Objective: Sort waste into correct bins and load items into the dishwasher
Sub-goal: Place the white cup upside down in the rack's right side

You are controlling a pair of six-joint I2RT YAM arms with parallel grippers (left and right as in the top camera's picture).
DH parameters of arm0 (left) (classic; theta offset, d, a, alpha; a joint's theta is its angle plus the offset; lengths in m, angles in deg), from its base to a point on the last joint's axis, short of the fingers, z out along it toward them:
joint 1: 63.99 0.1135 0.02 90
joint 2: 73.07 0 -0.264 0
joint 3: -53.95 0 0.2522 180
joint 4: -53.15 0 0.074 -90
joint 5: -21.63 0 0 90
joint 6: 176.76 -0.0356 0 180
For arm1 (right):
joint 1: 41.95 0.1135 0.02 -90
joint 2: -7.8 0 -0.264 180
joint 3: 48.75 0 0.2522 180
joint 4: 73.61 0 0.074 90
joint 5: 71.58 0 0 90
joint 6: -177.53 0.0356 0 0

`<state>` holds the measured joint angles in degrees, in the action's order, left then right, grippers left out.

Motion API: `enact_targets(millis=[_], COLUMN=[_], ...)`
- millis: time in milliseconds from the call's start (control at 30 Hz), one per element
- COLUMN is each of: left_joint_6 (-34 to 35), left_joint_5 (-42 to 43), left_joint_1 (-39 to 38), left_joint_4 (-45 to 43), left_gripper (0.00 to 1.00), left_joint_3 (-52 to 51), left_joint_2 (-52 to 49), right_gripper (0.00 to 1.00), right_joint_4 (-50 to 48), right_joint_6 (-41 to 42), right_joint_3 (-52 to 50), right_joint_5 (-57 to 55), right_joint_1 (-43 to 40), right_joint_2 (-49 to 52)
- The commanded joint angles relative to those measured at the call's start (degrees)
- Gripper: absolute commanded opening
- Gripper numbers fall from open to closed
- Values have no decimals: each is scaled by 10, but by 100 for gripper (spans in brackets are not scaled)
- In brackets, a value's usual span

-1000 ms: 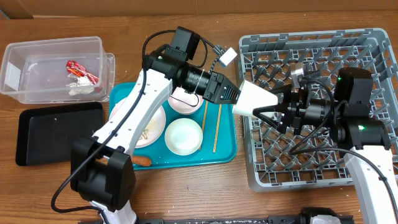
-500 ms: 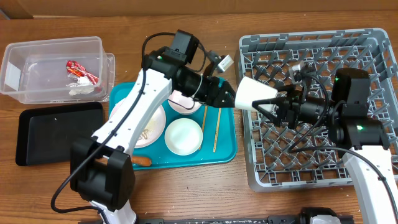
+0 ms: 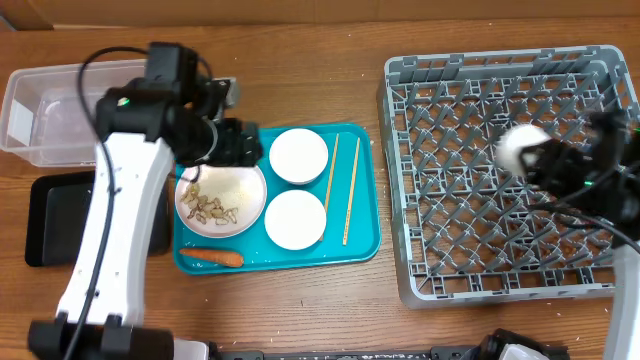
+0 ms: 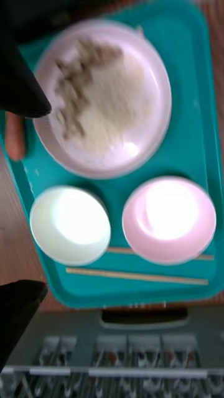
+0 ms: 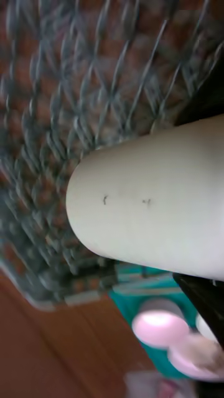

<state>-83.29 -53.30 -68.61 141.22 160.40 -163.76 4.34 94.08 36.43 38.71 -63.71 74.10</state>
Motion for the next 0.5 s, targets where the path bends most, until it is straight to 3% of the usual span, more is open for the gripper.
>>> enact_targets(millis=[0, 133, 467], left_joint_6=[-2, 0, 0], left_joint_5=[-100, -106, -106], left_joint_1=[16, 26, 27], left_joint_4=[13, 23, 22], left_gripper=[86, 87, 88], left_joint_3=[10, 10, 10], left_joint_2=[15, 16, 15], right_gripper=[32, 33, 37], right_joint_4=[29, 64, 83], right_joint_6=[52, 58, 70], right_joint_3=[18, 17, 16], right_joint_5=[-171, -234, -250], right_joint_1=[-47, -96, -132], right_joint_2=[-5, 19, 122])
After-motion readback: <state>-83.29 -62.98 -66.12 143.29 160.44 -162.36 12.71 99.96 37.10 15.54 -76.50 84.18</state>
